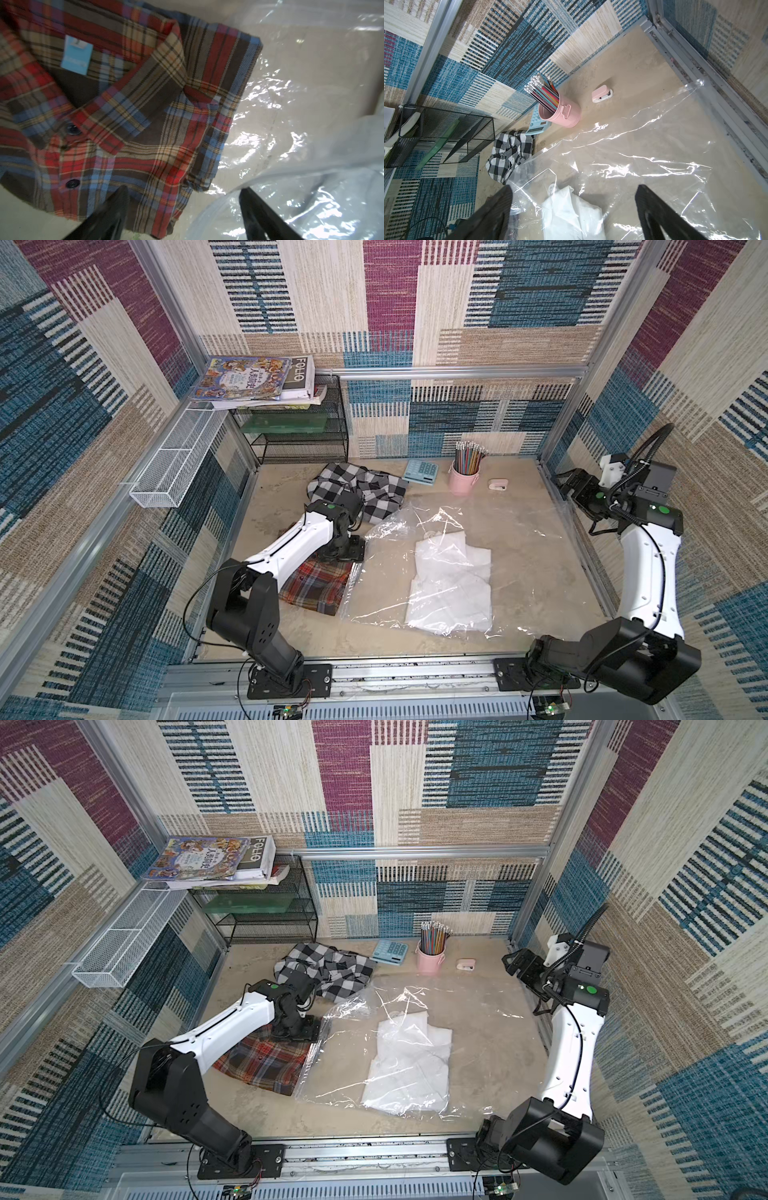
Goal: Take the shirt out of the vacuum bag
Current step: Pick up the shirt from the center of the board.
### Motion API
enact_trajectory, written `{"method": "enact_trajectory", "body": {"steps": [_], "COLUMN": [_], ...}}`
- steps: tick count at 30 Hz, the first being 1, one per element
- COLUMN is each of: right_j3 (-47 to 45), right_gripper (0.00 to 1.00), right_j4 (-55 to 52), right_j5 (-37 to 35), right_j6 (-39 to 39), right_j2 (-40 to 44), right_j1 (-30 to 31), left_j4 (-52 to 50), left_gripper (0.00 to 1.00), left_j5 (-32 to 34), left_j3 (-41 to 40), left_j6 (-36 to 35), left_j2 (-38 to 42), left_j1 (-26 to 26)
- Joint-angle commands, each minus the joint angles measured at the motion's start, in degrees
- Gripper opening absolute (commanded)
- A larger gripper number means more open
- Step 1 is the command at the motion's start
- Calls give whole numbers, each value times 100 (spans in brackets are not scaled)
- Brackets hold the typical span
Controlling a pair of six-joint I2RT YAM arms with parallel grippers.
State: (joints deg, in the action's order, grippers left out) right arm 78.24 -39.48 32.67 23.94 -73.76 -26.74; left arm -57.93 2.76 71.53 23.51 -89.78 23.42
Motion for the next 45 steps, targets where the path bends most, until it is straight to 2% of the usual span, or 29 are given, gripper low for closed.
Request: {"method": "enact_trajectory", "body": {"steps": [1,4,10,14,22,30,36,43,45], "right_j3": [-64,-52,-197,-234,-353,-379,-414,-498,-528], "right_gripper": [94,94,99,100,100,100,100,99,99], "right_j4": [-17,34,485,600,559,615,681,776,792], "right_j5": [181,290,600,597,522,458,416,394,365], "right_j6": [-92,-57,236,309,295,312,346,403,405], "right_j2": [46,64,248,336,387,363,327,266,248], "right_j1": [47,163,703,1130,1551,1764,1865,2049,2156], "left_j4": [-118,-10,369,586,524,291,174,184,174], "left_gripper": [85,85,85,86,86,85,73,45,40], "left_j5": [333,286,-448,-649,-526,10,385,253,245], "left_j3": [-48,-188,-200,-108,22,145,244,352,412], "left_j6": [297,181,-190,-237,-197,-219,-302,-494,-560], "left_j2": [554,719,-270,-577,-1246,-1682,-2059,-2448,-2496], "left_j1": [-102,-274,-319,-214,34,267,346,353,349]}}
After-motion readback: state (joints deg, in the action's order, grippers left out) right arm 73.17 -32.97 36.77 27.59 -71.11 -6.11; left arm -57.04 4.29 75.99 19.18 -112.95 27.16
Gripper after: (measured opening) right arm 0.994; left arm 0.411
